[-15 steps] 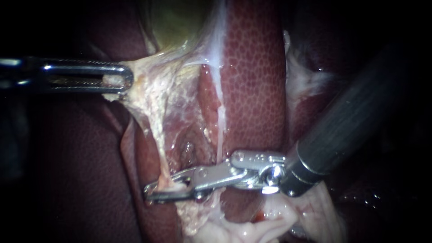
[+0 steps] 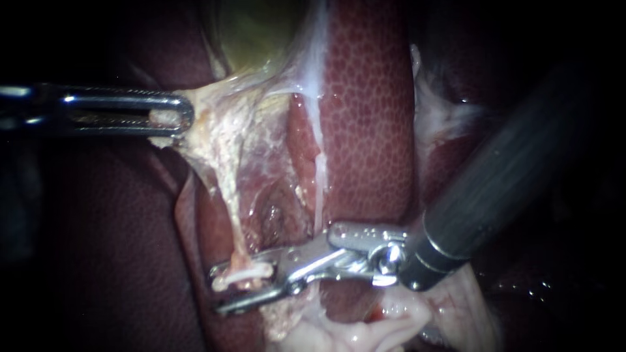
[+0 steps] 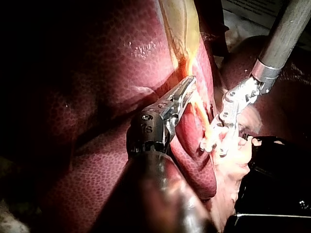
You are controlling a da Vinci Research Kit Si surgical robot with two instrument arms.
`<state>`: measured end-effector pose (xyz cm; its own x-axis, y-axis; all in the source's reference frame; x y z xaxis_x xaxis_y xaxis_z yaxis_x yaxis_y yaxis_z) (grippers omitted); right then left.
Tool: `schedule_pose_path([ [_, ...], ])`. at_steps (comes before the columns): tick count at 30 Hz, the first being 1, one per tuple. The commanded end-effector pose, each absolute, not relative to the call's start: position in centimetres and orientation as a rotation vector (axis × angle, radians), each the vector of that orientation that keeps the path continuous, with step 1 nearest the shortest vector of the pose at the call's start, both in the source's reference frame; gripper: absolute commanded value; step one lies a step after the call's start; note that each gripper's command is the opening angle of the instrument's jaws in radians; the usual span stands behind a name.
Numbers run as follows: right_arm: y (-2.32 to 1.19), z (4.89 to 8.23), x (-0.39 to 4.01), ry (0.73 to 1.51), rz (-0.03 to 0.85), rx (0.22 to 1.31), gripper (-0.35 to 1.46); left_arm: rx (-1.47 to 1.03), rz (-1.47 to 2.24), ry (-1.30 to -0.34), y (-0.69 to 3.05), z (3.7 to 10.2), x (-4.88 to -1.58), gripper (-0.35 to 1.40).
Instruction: Going back first clip left tube
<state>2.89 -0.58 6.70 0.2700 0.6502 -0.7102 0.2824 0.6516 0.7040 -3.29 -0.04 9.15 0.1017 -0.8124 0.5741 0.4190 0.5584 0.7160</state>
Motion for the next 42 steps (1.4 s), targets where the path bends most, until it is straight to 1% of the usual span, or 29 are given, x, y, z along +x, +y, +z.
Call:
schedule_pose_path([
  [1,-0.57,6.71,2.90,1.327,0.297,0.856,0.58,0.422,-0.949,-1.139,-0.04,9.14,-3.30,-0.35],
  [2,-0.56,6.71,2.92,1.340,0.307,0.830,0.60,0.422,-0.950,-1.139,-0.04,9.13,-3.30,-0.35],
  [5,-0.51,6.71,2.91,1.363,0.287,0.806,0.60,0.422,-0.950,-1.139,-0.05,9.12,-3.30,-0.35],
  [11,-0.30,6.71,2.82,1.381,0.279,0.753,0.60,0.421,-0.950,-1.139,-0.06,9.11,-3.31,-0.35],
  [19,-0.17,6.75,2.58,1.383,0.280,0.746,0.60,0.422,-0.950,-1.139,-0.06,9.11,-3.30,-0.35],
  [23,-0.10,6.69,2.31,1.393,0.255,0.738,0.60,0.422,-0.950,-1.139,-0.06,9.11,-3.29,-0.35],
  [26,0.01,6.60,2.02,1.398,0.247,0.715,0.60,0.422,-0.949,-1.139,-0.06,9.11,-3.28,-0.35],
  [34,0.37,6.19,1.22,1.398,0.250,0.673,0.60,0.422,-0.949,-1.139,-0.06,9.11,-3.29,-0.35],
  [37,0.45,6.04,1.01,1.385,0.254,0.660,0.60,0.423,-0.949,-1.139,-0.06,9.12,-3.29,-0.35],
  [42,0.47,5.85,0.83,1.378,0.242,0.656,0.60,0.422,-0.949,-1.139,-0.05,9.13,-3.29,-0.35],
])
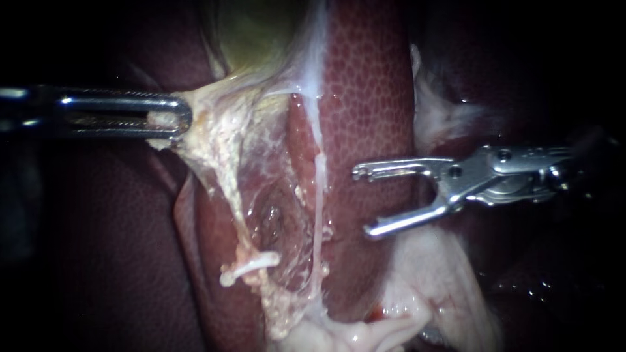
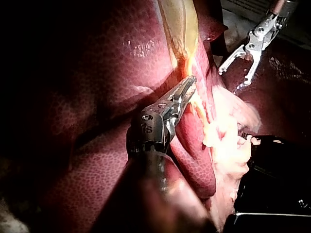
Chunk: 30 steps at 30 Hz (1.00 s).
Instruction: Going back first clip left tube
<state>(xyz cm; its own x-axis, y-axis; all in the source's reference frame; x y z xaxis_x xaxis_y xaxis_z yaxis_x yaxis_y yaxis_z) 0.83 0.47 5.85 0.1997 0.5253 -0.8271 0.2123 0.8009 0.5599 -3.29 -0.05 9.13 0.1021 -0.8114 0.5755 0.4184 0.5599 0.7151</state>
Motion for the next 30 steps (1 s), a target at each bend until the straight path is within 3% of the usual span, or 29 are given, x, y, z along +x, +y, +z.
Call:
schedule_pose_path([
  [1,0.46,5.81,0.81,1.378,0.241,0.657,0.60,0.422,-0.949,-1.139,-0.05,9.14,-3.30,-0.35],
  [15,0.40,5.72,0.75,1.378,0.232,0.656,0.60,0.403,-0.943,-1.145,-0.10,9.54,-3.42,-0.35],
  [30,0.45,5.69,0.71,1.378,0.226,0.644,0.60,0.419,-0.912,-1.114,-0.22,10.09,-3.91,-0.35],
])
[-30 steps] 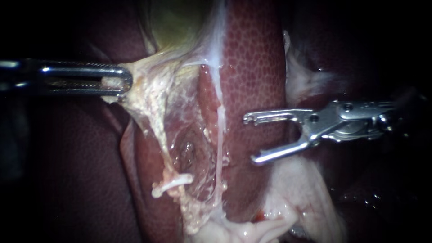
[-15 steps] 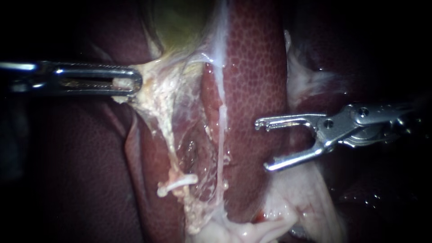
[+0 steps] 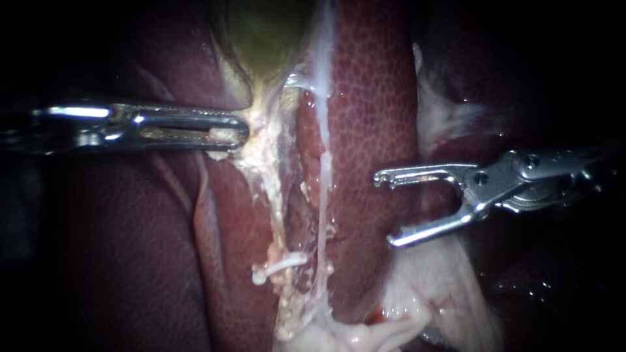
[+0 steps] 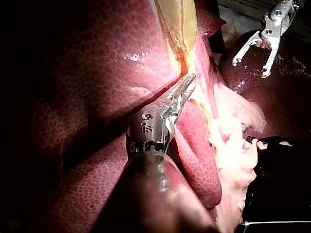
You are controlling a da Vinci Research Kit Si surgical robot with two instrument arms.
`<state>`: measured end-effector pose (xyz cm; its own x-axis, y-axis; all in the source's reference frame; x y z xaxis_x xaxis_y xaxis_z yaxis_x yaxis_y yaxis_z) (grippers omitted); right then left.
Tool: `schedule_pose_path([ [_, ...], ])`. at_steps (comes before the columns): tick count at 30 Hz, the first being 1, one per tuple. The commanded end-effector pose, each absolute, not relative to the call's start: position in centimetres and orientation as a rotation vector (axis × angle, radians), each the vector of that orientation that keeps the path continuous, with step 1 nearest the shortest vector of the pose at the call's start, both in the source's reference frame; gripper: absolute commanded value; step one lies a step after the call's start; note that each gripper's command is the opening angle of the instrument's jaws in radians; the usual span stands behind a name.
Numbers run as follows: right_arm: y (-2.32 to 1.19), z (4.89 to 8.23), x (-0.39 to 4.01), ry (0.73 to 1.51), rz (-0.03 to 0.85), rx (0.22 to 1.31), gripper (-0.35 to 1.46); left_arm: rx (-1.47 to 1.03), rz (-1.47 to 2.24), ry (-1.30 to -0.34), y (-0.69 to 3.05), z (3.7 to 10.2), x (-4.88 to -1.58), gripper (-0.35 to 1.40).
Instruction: Going back first clip left tube
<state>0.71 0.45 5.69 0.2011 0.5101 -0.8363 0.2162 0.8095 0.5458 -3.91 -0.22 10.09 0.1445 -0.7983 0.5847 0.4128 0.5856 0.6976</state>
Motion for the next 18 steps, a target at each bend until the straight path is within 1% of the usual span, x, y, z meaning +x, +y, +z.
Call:
schedule_pose_path([
  [1,0.46,5.69,0.71,1.379,0.223,0.639,0.60,0.420,-0.910,-1.115,-0.23,10.11,-3.94,-0.35],
  [6,0.48,5.69,0.71,1.378,0.226,0.627,0.60,0.426,-0.904,-1.112,-0.24,10.16,-4.03,-0.35],
  [18,0.50,5.68,0.72,1.376,0.233,0.625,0.60,0.426,-0.902,-1.112,-0.23,10.18,-4.03,-0.35],
])
